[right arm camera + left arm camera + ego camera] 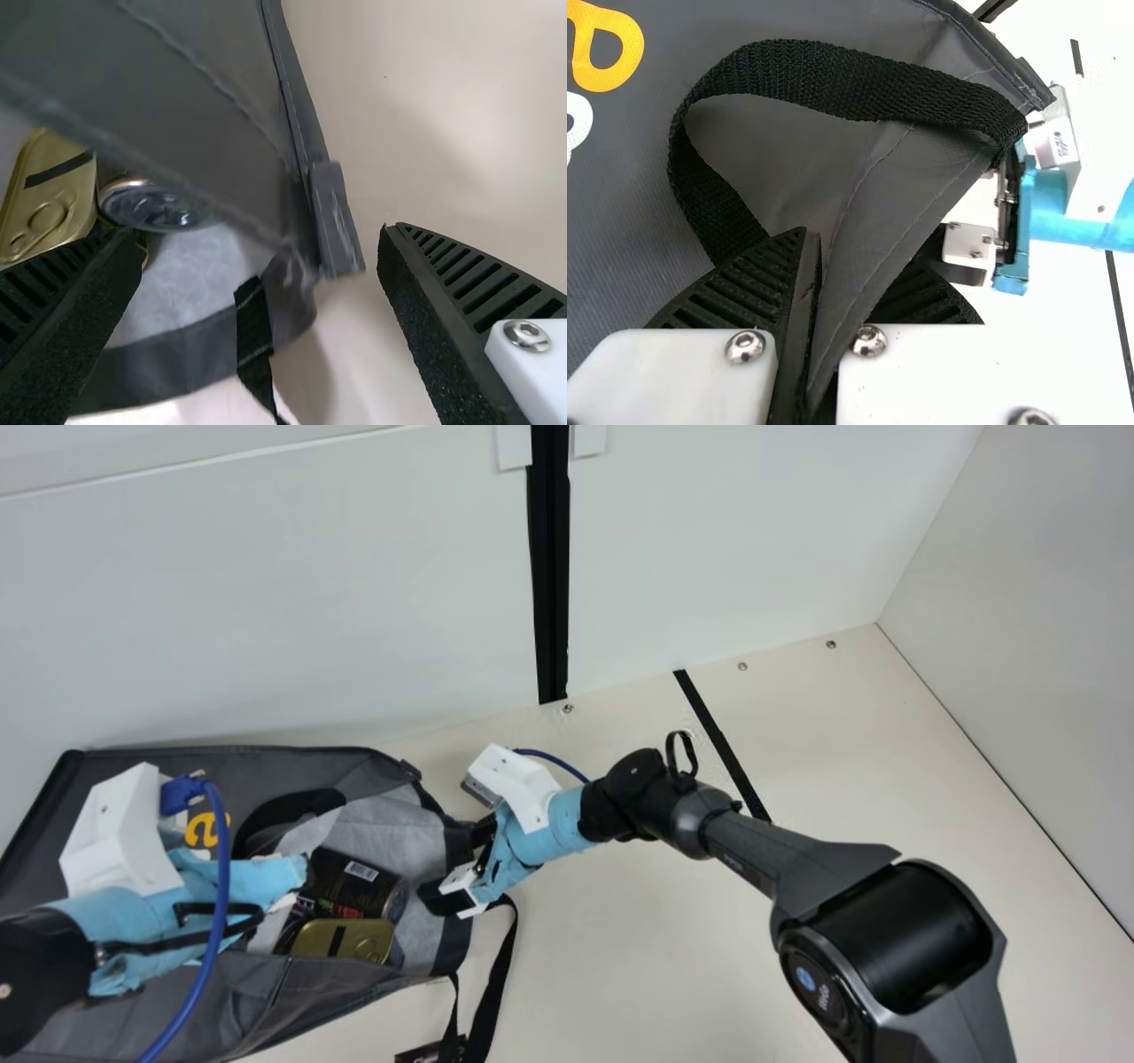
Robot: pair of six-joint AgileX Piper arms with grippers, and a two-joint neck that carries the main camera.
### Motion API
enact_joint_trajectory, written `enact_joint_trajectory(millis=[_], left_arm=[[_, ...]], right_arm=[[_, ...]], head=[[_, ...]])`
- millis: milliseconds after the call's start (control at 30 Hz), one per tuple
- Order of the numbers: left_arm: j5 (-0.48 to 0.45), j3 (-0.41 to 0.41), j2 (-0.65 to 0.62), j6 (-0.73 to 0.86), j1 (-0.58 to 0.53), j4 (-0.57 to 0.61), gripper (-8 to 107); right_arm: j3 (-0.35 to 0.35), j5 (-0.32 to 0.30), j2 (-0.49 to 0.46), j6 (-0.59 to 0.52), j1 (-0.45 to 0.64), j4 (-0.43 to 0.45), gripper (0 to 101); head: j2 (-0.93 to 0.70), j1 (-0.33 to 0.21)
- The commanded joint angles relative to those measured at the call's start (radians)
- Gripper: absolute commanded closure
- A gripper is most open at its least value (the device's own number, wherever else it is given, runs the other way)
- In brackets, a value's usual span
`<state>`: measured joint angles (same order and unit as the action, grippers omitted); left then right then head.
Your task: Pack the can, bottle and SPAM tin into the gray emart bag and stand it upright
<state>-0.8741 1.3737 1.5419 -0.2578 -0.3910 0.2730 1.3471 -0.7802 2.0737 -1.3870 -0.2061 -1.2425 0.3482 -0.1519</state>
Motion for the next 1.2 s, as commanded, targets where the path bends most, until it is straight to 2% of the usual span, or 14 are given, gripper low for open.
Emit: enact_joint_trajectory(millis=[0,267,533,733,933,1167], left_arm=[[0.000,0.000,0.000,0.000,0.000,0.000,107],[0.000,0.000,0.000,0.000,0.000,0.000,107],[0.000,0.000,0.000,0.000,0.000,0.000,107],[0.000,0.000,0.000,0.000,0.000,0.000,107],[0.000,0.000,0.000,0.000,0.000,0.000,107],[0.000,0.000,0.000,0.000,0.000,0.000,107]], right_arm=[[0.013,0.002,0.013,0.001,-0.005,-0.003,6],[0.063,0.005,0.063,-0.001,-0.028,-0.019,6],[0.083,-0.024,0.091,-0.004,-0.033,-0.023,60],[0.081,-0.076,0.093,0.002,-0.023,-0.024,100],[0.074,-0.153,0.088,0.028,0.001,-0.044,101],[0.038,-0.258,0.065,0.068,0.042,-0.119,101]], head=[[0.001,-0.023],[0.001,-0.023],[0.001,-0.023],[0.001,-0.023],[0.001,-0.023],[0.001,-0.023]])
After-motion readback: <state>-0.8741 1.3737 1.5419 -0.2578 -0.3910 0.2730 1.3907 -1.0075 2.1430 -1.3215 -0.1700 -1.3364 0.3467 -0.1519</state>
